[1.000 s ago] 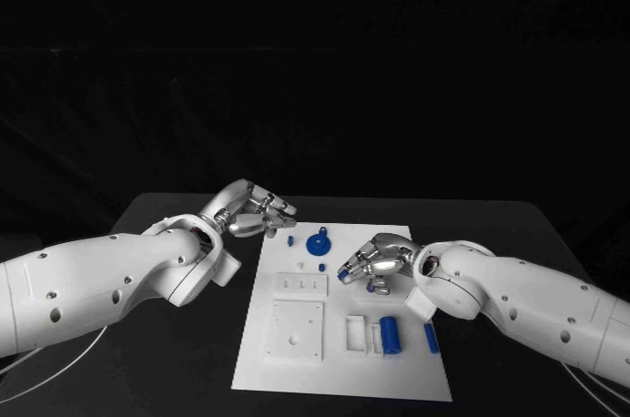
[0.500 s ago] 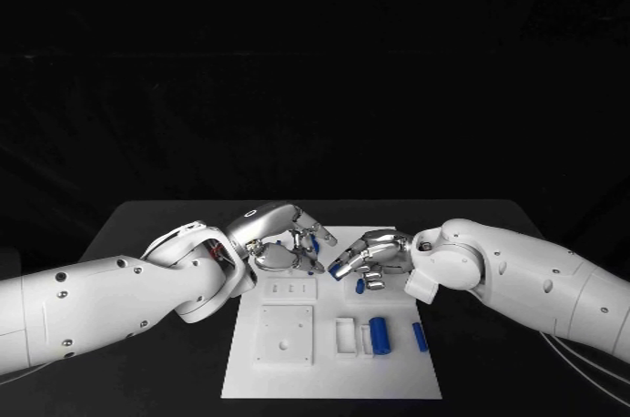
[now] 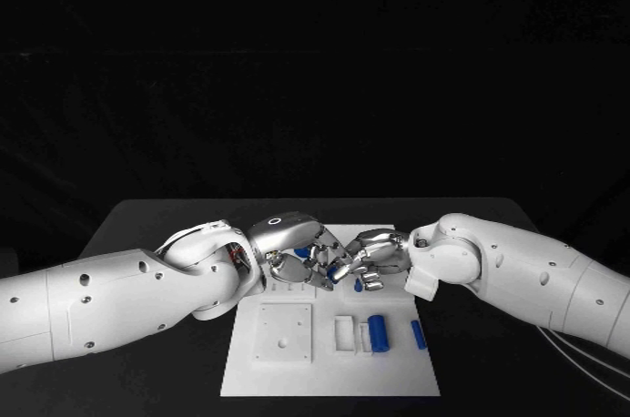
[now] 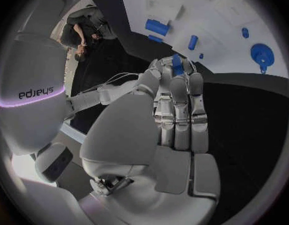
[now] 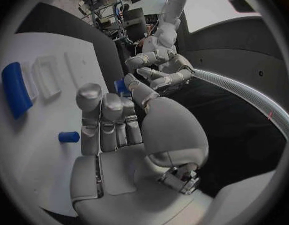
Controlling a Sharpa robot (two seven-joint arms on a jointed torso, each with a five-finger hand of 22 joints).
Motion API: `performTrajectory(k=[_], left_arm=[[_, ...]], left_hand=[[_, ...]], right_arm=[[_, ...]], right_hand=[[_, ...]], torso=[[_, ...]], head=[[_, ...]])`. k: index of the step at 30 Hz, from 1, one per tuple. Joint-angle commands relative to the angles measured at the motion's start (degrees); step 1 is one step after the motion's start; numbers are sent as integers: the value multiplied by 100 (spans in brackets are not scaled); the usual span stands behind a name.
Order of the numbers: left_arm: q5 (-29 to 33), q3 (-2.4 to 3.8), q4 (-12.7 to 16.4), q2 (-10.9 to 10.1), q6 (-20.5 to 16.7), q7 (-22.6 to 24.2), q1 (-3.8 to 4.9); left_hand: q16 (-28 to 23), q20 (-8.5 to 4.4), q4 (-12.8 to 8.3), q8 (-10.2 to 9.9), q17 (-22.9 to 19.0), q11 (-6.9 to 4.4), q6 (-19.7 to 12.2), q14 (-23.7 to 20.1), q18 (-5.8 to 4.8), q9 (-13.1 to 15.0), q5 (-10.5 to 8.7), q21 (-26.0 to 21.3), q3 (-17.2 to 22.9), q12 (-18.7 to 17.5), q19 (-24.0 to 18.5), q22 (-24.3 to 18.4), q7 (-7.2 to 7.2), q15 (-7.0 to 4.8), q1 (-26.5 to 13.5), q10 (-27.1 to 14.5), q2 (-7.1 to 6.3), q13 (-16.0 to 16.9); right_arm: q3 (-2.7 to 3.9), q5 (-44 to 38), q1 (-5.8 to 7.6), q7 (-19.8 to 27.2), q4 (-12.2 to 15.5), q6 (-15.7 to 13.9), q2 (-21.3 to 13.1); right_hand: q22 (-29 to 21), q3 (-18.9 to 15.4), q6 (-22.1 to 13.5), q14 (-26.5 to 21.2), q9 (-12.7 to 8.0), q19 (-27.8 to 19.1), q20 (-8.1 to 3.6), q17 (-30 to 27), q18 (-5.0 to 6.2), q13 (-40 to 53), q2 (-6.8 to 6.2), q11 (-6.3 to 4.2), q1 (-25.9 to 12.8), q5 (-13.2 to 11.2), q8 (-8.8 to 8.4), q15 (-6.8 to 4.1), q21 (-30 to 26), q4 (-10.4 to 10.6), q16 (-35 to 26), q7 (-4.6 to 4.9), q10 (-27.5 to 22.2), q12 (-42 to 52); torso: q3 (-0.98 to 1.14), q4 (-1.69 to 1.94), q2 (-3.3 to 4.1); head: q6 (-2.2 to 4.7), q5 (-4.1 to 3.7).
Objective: Assemble the parts on the task board
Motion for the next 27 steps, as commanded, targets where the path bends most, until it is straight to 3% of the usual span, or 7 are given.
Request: performTrajectory(k=[1,11,18,27], left_arm=[[-371,4,-12,52,490,-253,2],[-507,5,-9,50,677,-464,1],[-474,6,12,-21,600,-518,1],[-334,7,24,-70,489,-518,0]], left_hand=[[74,0,-15,-7,14,8,58,-50,-97,-7,49,99,-34,84,-33,134,56,9,9,-71,52,52],[498,-3,-57,-8,117,7,142,-54,-54,-7,117,532,-115,790,-57,136,151,1,-95,-261,130,462],[923,-28,-5,-4,211,-22,158,-36,-26,-5,113,951,-163,1631,-34,137,145,-32,-166,-510,156,1133],[1067,-19,66,-8,186,-26,171,-58,8,-7,84,1215,-192,1885,-115,124,158,-25,-209,-591,164,1349]], right_arm=[[2,16,1,-34,21,308,6],[2,-91,2,-44,37,390,-4],[2,-181,2,-40,39,436,-12],[2,-243,2,-43,25,480,-9]], right_hand=[[487,33,40,-27,11,18,42,8,72,6,19,2,-34,41,34,3,23,-7,33,17,-27,3],[487,48,40,-31,11,14,43,8,72,8,16,2,-38,66,34,4,31,-11,31,18,-29,5],[485,61,37,-33,11,8,44,11,74,11,14,3,-42,77,33,4,26,-12,34,19,-29,7],[487,85,39,-36,11,3,45,14,74,17,7,4,-49,105,34,5,48,-16,35,19,-29,12]], torso=[[-6,6,0],[-7,3,0],[-8,4,1],[-8,2,-4]], head=[[-9,-6],[-55,-15],[-83,-29],[-97,-32]])
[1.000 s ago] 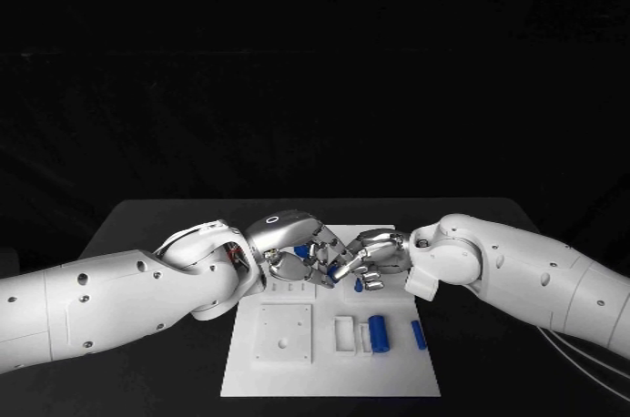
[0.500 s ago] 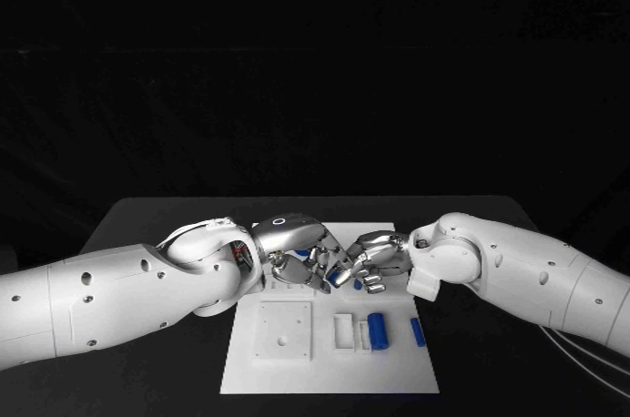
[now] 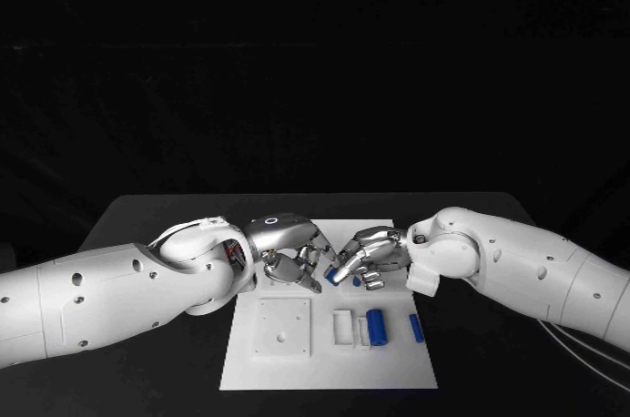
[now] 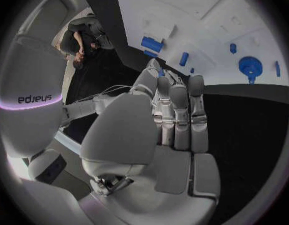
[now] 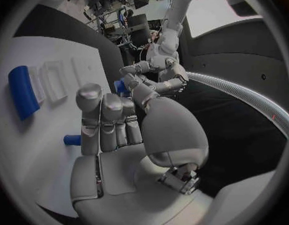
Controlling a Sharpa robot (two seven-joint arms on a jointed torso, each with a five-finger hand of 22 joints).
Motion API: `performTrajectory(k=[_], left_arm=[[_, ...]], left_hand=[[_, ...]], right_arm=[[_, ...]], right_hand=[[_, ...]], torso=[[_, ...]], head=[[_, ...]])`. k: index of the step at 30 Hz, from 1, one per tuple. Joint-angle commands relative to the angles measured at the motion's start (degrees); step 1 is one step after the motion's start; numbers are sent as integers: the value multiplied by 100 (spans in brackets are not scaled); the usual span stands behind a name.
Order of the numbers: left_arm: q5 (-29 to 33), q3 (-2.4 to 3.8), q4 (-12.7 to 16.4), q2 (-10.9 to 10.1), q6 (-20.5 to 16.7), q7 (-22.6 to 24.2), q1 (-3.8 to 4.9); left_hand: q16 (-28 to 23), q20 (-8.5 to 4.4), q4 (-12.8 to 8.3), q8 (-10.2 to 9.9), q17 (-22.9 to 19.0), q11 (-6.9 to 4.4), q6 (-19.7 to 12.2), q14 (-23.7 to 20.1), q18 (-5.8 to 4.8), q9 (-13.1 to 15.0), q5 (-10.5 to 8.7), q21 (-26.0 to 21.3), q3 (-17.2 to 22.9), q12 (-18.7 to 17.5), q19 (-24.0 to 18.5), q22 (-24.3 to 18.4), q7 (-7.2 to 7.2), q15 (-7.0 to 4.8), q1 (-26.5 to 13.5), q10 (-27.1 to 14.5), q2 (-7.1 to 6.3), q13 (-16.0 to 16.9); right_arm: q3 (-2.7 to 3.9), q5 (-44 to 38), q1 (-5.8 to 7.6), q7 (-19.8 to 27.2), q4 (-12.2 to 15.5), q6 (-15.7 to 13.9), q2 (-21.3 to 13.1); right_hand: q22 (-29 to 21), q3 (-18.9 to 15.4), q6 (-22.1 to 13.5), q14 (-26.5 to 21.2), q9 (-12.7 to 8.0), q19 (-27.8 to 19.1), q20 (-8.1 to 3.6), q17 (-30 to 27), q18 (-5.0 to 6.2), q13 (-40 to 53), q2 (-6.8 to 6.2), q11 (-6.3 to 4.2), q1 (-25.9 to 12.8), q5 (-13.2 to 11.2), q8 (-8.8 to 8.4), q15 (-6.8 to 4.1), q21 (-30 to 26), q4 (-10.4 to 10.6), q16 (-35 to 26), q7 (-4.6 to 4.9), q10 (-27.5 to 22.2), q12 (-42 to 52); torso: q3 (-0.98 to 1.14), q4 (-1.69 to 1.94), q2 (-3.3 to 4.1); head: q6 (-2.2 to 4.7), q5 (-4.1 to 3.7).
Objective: Assemble the parts on the task board
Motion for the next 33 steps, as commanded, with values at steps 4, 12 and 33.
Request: performTrajectory(k=[4,12,33], left_arm=[[97,5,9,-1,-14,-66,1],[157,5,-16,44,-1,-98,0],[184,4,-99,185,388,-213,-7]], left_hand=[[32,11,34,7,-10,1,-8,-18,13,-5,-12,64,-11,51,-35,126,3,-16,-54,-31,5,8],[55,20,83,7,-8,15,8,-16,26,-5,-19,105,-12,79,-39,124,17,-8,-86,-37,62,31],[113,16,346,5,4,-7,351,-10,23,-5,-10,187,-38,174,-63,124,-51,-19,-213,-74,309,102]], right_arm=[[0,-80,-4,82,-5,211,15],[0,-105,-5,94,5,216,33],[0,-117,-5,113,2,254,75]], right_hand=[[488,32,42,-36,9,3,45,8,78,4,9,4,-49,19,16,5,22,12,36,15,-30,12],[488,46,40,-37,9,-2,45,12,78,12,5,5,-52,29,16,6,29,13,38,16,-27,18],[488,46,40,-37,9,-2,45,12,78,12,5,5,-52,29,16,6,29,13,38,16,-27,18]], torso=[[2,-1,1],[4,-1,2],[1,-1,1]], head=[[-1,6],[-3,13],[-46,-3]])
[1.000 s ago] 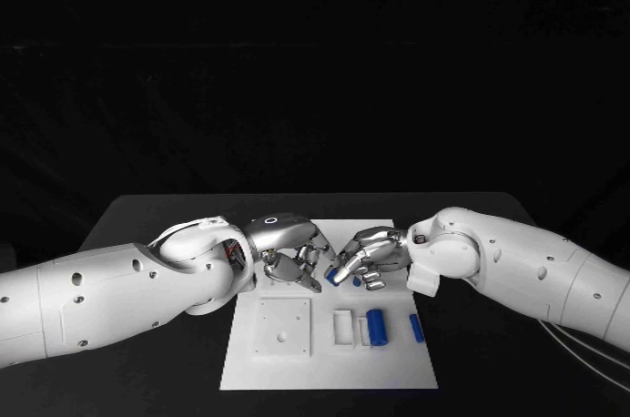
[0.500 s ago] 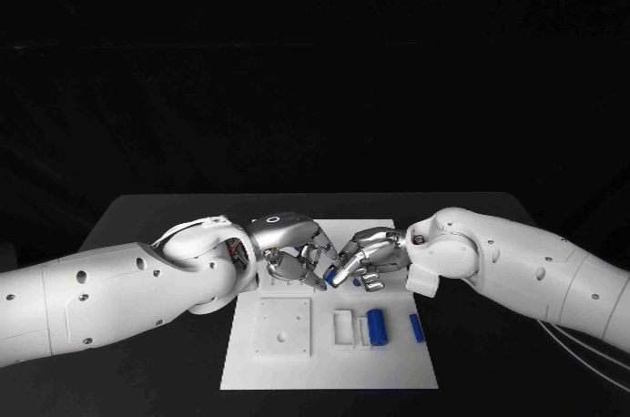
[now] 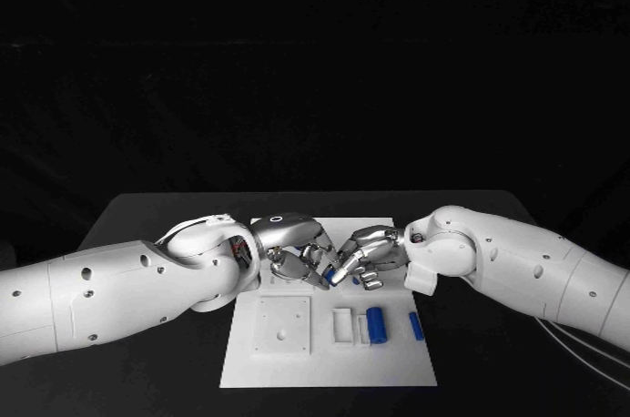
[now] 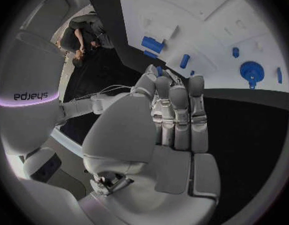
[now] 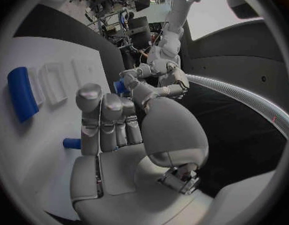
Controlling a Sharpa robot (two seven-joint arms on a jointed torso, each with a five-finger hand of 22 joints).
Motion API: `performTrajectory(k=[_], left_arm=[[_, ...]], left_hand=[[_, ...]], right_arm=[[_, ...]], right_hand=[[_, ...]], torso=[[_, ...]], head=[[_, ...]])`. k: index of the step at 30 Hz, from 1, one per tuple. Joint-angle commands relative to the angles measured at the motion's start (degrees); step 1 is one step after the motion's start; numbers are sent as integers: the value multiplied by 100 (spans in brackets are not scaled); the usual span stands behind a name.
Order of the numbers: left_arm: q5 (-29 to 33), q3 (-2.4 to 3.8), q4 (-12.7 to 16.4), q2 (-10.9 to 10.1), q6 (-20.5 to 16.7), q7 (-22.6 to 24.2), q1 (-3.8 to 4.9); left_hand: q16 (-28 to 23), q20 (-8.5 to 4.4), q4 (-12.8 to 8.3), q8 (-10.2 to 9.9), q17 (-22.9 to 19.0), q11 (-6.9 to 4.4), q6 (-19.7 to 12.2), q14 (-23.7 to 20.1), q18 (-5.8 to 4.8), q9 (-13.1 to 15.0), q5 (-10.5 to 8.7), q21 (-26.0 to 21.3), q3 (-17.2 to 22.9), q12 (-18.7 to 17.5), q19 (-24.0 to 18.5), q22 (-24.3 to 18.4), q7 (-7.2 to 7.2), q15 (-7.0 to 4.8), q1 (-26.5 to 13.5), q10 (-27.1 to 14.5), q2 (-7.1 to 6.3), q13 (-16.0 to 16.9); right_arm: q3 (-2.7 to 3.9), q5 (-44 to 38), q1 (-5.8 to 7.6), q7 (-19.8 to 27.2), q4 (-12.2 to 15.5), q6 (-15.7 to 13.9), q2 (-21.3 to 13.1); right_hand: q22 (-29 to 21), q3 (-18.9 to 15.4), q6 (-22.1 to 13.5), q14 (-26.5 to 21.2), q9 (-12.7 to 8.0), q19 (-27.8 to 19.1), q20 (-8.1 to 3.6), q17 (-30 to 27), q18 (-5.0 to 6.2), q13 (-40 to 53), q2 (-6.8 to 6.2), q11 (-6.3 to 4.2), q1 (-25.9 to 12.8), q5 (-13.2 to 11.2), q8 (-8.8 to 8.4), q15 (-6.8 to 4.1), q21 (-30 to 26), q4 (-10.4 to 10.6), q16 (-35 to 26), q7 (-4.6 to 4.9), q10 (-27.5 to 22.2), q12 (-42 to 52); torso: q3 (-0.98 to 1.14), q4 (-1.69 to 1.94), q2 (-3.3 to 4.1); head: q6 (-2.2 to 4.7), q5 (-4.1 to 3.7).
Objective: Assemble the parts on the task board
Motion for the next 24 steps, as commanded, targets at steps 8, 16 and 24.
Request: performTrajectory(k=[8,16,24], left_arm=[[-9,2,-25,41,279,-117,-6],[-62,2,-20,50,304,-125,-7],[-87,2,-16,44,254,-130,-8]], left_hand=[[39,-8,1,1,9,7,20,-14,22,-9,54,53,23,30,-52,127,0,-19,77,-62,72,10],[42,-8,-78,6,8,6,26,-15,28,-7,86,81,39,29,-62,128,3,-20,156,-66,50,10],[48,-15,-93,5,5,-8,157,-4,33,-6,91,126,60,39,-69,125,-29,-29,135,-69,127,15]], right_arm=[[3,32,-3,86,-1,202,23],[1,59,-3,81,-42,200,27],[-8,62,-3,68,-78,248,45]], right_hand=[[483,30,55,-46,5,8,27,0,83,10,8,6,-63,32,40,8,22,-2,27,1,-30,18],[481,30,57,-47,5,5,27,0,84,7,10,6,-60,21,41,8,18,-3,26,-1,-32,15],[481,30,58,-47,5,5,27,1,84,7,11,6,-60,20,41,8,17,-3,26,-1,-32,15]], torso=[[-3,3,-1],[-4,2,-3],[-3,6,1]], head=[[-10,2],[-16,-1],[-9,3]])
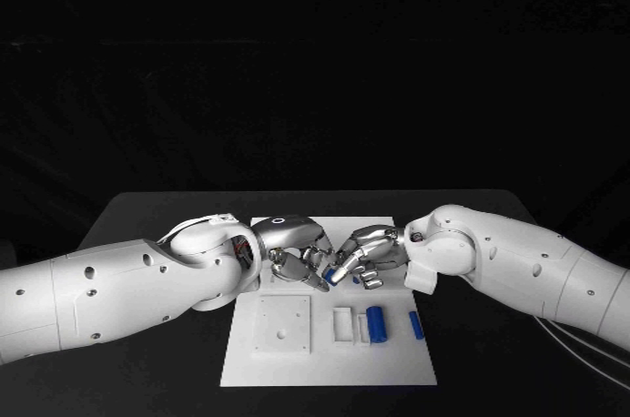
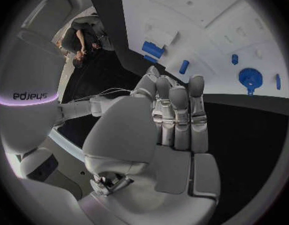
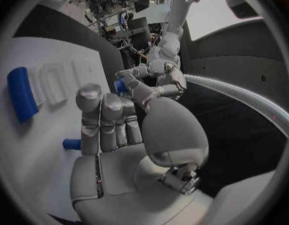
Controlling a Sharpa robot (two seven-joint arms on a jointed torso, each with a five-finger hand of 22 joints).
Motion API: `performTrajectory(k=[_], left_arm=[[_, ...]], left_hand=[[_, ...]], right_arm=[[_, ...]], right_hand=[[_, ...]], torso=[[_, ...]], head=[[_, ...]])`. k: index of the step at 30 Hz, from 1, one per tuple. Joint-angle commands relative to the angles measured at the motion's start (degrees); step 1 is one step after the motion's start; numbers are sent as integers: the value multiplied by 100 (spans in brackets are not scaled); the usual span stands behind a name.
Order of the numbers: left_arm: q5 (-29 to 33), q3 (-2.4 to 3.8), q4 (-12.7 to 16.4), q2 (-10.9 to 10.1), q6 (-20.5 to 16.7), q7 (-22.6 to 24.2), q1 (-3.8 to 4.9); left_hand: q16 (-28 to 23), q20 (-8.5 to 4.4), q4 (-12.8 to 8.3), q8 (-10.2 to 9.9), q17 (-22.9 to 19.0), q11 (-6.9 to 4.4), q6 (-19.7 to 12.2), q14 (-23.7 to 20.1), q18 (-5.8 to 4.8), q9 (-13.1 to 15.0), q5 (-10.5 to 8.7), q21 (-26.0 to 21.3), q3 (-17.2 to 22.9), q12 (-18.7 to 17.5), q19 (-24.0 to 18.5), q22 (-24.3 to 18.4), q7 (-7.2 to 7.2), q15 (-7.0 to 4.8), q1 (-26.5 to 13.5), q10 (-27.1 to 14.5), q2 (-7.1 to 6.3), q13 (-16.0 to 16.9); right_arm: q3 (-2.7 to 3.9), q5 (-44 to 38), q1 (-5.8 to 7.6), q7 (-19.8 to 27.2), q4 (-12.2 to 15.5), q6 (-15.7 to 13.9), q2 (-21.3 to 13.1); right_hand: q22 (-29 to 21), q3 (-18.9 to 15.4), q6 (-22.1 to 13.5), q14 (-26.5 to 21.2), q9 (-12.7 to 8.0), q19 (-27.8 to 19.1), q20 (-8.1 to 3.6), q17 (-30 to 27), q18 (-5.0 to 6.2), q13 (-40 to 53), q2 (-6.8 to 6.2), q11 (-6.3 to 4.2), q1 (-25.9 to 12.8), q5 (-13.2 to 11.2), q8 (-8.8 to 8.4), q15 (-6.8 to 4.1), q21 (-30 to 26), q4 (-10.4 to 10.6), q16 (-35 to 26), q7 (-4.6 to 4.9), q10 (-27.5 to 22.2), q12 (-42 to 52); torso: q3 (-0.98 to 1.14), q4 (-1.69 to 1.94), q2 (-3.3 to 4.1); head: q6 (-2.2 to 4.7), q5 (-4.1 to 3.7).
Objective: Assemble the parts on the task board
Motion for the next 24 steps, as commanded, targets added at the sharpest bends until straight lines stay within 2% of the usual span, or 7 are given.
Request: performTrajectory(k=[1,6,10,19,24], left_arm=[[-52,2,9,5,19,-26,-1],[-54,2,6,-9,-60,-34,-1],[-35,2,9,-8,-127,-30,-1],[31,3,28,-1,-160,12,-1],[40,3,27,-10,-131,26,-1]], left_hand=[[25,4,-5,7,-1,-13,64,-3,34,8,22,39,13,42,-48,121,-4,-31,8,-27,91,11],[22,0,11,9,-4,-20,129,4,34,10,22,50,31,42,-49,120,-21,-36,11,-30,164,11],[25,-10,79,9,-7,-35,247,22,32,13,24,64,51,40,-42,119,-63,-47,-18,-16,316,8],[25,-28,168,12,-7,-58,411,48,13,17,10,77,-17,28,-29,115,-129,-68,-71,27,343,0],[21,-40,117,18,0,-64,590,48,2,27,115,85,-1,6,-37,119,-172,-79,-3,47,396,-8]], right_arm=[[-4,40,-4,55,-11,178,11],[-8,35,-4,44,-21,198,14],[-12,21,-4,40,-29,201,24],[-23,-4,-4,36,-49,192,45],[-26,-5,-4,41,-55,127,43]], right_hand=[[481,30,45,-47,10,5,27,2,85,3,9,6,-26,20,16,8,17,-2,26,11,-32,15],[481,30,45,-47,10,5,27,2,85,3,9,6,-26,20,16,8,17,-2,26,11,-32,15],[481,30,45,-47,10,5,27,2,85,3,9,6,-26,20,16,8,17,-2,26,11,-32,15],[481,31,40,-54,9,0,29,-3,85,0,9,9,-21,28,15,10,13,-2,18,15,-44,8],[478,28,34,-58,9,-3,30,-7,87,-12,3,10,-24,32,14,11,2,0,12,16,-58,-6]], torso=[[2,2,0],[0,-2,2],[0,-1,1],[2,0,-1],[1,-2,-1]], head=[[8,2],[3,2],[7,-1],[5,2],[12,1]])
